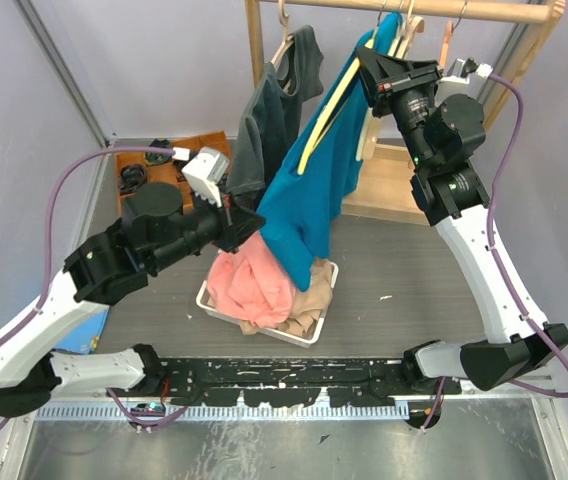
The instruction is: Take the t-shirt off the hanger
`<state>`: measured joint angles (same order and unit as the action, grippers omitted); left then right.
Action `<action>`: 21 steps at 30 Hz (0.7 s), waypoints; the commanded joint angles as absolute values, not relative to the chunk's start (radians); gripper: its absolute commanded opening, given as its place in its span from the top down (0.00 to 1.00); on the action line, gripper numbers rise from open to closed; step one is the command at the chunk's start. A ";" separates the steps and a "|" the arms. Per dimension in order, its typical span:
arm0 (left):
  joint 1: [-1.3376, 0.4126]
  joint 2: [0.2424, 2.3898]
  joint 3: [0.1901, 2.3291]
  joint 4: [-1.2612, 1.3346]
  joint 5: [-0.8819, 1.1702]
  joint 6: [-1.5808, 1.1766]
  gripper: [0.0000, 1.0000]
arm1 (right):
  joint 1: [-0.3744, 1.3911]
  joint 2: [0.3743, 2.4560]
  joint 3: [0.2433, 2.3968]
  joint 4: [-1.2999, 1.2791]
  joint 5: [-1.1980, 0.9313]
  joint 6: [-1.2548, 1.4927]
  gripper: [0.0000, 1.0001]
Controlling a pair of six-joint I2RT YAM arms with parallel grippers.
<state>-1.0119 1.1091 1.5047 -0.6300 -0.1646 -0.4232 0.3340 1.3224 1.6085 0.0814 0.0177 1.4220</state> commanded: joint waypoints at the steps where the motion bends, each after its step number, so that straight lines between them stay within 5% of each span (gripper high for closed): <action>1: -1.016 1.030 1.401 -0.677 -0.168 -0.453 1.00 | 0.332 1.302 1.688 0.247 0.064 1.448 0.99; 21: -1.017 1.003 1.399 -0.740 -0.223 -0.466 1.00 | 0.332 1.298 1.653 0.293 -0.011 1.485 0.99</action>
